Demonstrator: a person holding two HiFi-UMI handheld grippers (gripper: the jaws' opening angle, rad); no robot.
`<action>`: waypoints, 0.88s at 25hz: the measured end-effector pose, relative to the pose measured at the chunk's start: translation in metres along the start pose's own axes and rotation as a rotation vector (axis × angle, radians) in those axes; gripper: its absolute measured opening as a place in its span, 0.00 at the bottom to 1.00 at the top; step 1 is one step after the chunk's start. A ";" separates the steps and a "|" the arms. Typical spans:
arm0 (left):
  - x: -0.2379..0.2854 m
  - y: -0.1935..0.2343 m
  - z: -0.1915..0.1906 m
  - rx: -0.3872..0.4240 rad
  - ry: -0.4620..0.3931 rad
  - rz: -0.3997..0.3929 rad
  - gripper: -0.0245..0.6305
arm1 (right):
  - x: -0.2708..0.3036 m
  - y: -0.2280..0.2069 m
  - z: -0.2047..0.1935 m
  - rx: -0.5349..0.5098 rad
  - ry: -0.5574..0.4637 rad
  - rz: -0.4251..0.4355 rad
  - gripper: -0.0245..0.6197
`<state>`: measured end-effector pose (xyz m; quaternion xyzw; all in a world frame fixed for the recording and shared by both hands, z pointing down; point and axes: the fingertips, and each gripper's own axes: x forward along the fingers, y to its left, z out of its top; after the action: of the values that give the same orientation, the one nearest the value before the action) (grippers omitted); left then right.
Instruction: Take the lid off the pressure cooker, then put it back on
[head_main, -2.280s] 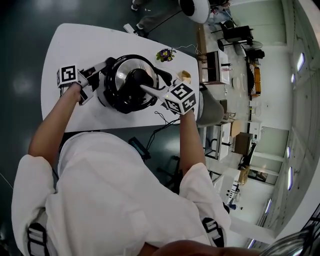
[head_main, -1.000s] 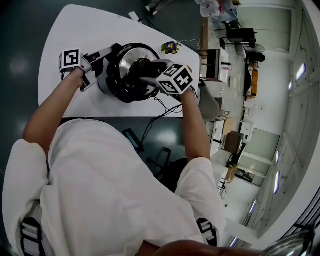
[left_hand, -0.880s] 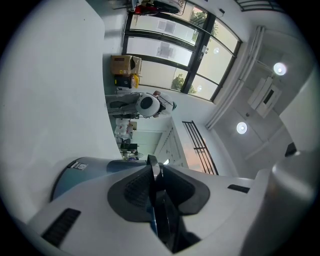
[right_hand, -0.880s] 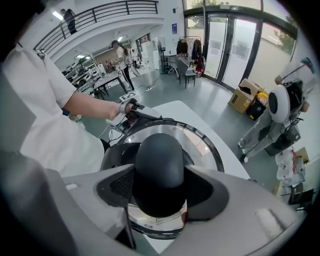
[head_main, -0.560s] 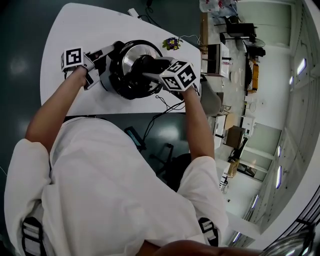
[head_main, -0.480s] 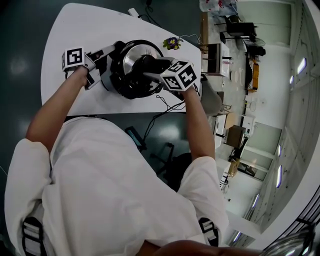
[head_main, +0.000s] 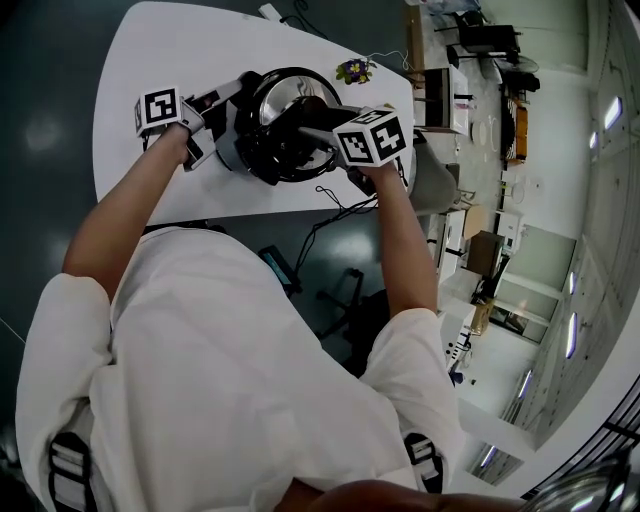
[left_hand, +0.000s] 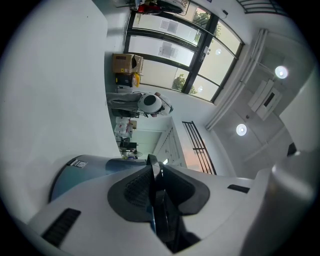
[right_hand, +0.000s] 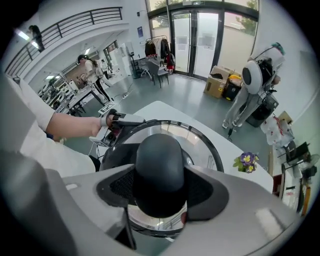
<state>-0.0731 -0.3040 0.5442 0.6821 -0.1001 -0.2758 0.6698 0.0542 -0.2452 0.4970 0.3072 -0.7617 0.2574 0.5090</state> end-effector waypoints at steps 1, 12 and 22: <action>0.000 0.001 0.000 0.001 0.001 -0.002 0.15 | 0.000 0.000 0.000 0.019 -0.006 -0.008 0.47; 0.001 0.003 0.001 0.004 0.021 -0.009 0.15 | -0.005 -0.006 0.003 0.214 -0.069 -0.112 0.48; 0.002 0.012 0.000 -0.005 0.050 -0.014 0.15 | 0.001 -0.007 -0.001 0.185 -0.069 -0.098 0.47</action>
<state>-0.0683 -0.3058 0.5553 0.6879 -0.0778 -0.2638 0.6717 0.0600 -0.2492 0.4991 0.3982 -0.7360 0.2907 0.4640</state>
